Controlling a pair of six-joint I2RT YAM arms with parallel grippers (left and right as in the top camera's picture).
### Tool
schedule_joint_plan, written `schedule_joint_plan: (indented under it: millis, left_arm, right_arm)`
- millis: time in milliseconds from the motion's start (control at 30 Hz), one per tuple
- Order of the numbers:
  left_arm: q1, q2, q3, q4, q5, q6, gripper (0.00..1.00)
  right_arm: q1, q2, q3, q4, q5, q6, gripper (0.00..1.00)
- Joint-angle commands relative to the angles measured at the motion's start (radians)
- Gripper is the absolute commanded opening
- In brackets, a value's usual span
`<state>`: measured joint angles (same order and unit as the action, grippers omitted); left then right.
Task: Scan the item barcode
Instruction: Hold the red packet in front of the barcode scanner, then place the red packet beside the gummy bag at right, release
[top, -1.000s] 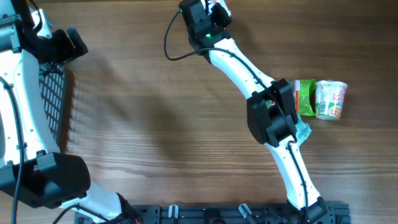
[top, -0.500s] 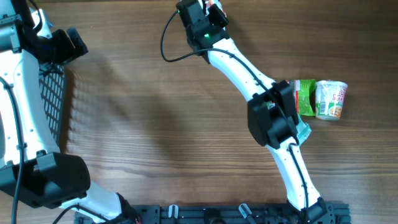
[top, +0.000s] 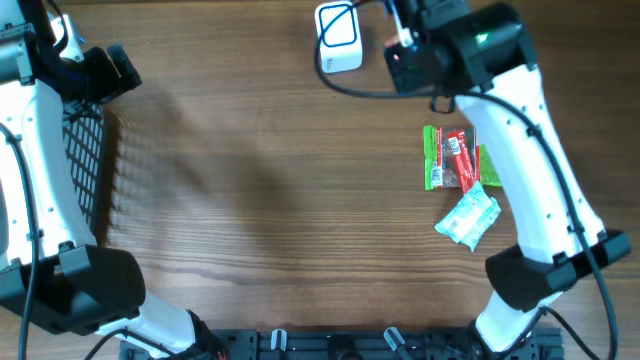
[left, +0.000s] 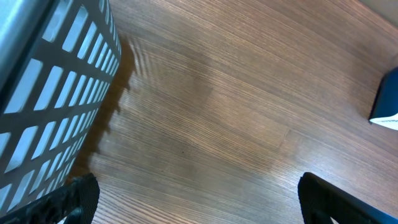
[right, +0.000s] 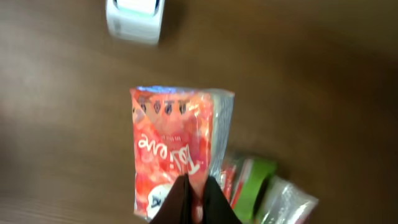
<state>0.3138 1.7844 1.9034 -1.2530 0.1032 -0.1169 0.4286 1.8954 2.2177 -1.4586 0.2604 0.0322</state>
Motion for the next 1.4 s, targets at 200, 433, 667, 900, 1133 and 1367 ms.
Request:
schedule_joint_plan:
  millis: [200, 433, 667, 900, 1133, 1367]
  left_arm:
    - [0.004, 0.0, -0.002, 0.001, 0.012, 0.005, 1.0]
    - [0.004, 0.0, -0.002, 0.001, 0.011, 0.005, 1.0]
    - [0.004, 0.0, -0.002, 0.001, 0.012, 0.005, 1.0]
    - [0.005, 0.0, -0.002, 0.001, 0.012, 0.005, 1.0]
    - [0.005, 0.0, -0.002, 0.001, 0.012, 0.005, 1.0]
    - [0.005, 0.0, -0.002, 0.001, 0.012, 0.005, 1.0]
  right_arm:
    - [-0.077, 0.032, -0.516, 0.107, -0.103, 0.224, 0.04]
    - [-0.09, 0.032, -0.79, 0.364, -0.096, 0.229, 0.09]
    - [-0.1, 0.021, -0.752, 0.335, -0.093, 0.165, 0.95]
    - [-0.114, -0.031, -0.666, 0.354, -0.101, 0.099, 1.0]
    - [-0.114, -0.027, -0.668, 0.617, -0.101, 0.099, 1.0]
    - [-0.114, -0.027, -0.668, 0.774, -0.101, 0.098, 1.0]
